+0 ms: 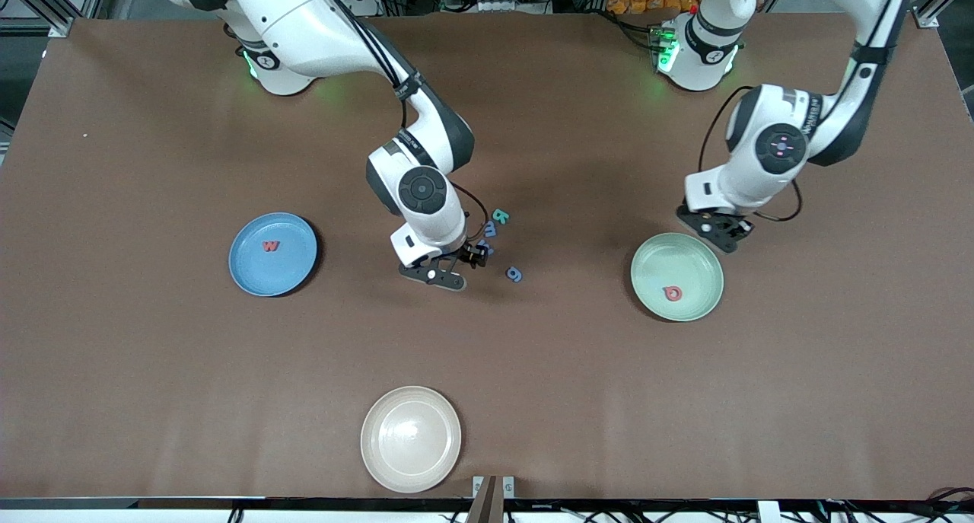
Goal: Sort upper and lower case letters into plates
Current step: 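Carry the H to the green plate while the right gripper reaches u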
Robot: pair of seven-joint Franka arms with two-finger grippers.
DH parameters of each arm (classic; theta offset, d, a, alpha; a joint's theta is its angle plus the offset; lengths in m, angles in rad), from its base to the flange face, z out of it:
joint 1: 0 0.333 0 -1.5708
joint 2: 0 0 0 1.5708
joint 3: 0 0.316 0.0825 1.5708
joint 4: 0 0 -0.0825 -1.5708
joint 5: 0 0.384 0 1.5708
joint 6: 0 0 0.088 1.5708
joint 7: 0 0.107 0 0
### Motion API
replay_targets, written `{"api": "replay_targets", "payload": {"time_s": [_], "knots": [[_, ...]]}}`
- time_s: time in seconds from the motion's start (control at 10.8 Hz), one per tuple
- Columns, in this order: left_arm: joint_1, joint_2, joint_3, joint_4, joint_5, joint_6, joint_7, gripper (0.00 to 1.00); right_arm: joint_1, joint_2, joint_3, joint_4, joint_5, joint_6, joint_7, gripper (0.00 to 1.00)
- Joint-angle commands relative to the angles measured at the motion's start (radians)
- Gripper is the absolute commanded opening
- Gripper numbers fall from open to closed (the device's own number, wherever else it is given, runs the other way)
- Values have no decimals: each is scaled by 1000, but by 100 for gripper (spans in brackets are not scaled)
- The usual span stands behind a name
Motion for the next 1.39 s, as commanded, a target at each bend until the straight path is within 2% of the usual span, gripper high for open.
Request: {"api": "replay_targets", "payload": {"time_s": [0.0,0.56,0.65,0.74,0.83,1.3], "knots": [[10,3,-17,24,-28,-21,19,0,22,37,-8,20,-27,47,44,77],[-4,152,-17,192,-54,-21,1,0,43,83,-8,20,-101,76,109,68],[-5,152,-17,194,-54,-21,-4,9,43,85,-8,20,-101,76,109,67],[-2,151,-17,191,-54,-21,-4,89,43,85,-8,20,-101,77,109,65],[2,138,-19,185,-54,-21,4,100,43,86,-8,20,-101,77,109,65],[5,111,-19,194,-54,-45,2,100,47,97,-8,20,-101,94,112,60]]}}
